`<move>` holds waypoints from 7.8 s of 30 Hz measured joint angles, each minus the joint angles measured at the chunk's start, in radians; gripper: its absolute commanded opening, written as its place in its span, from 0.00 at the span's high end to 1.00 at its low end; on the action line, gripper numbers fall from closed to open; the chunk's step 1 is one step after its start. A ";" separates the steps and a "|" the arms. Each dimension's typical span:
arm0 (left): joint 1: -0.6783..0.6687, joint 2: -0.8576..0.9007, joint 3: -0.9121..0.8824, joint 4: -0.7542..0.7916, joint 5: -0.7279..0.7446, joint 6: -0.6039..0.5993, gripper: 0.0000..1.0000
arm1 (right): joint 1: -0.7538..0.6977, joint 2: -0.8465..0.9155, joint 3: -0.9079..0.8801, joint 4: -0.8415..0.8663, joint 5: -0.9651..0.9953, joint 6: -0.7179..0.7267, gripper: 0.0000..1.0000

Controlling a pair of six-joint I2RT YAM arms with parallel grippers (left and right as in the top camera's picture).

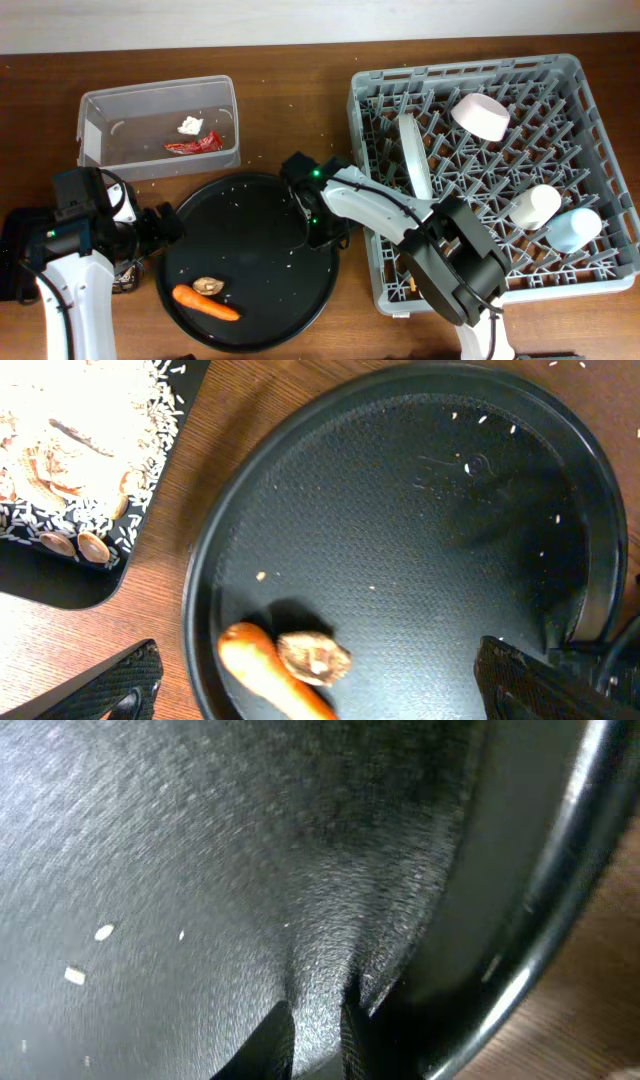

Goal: Sort waste into correct bins and load items into the dishwasher rack

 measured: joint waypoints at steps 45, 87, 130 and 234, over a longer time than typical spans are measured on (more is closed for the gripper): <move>-0.634 -0.010 -0.534 0.312 -0.006 -0.921 0.38 | -0.439 -0.512 0.286 -0.502 0.201 0.163 0.45; 0.352 0.016 -0.204 0.594 -0.428 -0.451 0.99 | -0.439 -0.512 0.286 -0.546 0.201 0.163 0.46; 0.338 0.270 -0.127 0.439 -0.333 -0.447 0.99 | -0.439 -0.512 0.286 -0.541 0.201 0.163 0.46; -0.284 0.531 0.187 0.346 -0.168 -0.089 0.27 | -0.673 -0.511 0.286 -0.474 0.039 0.039 0.02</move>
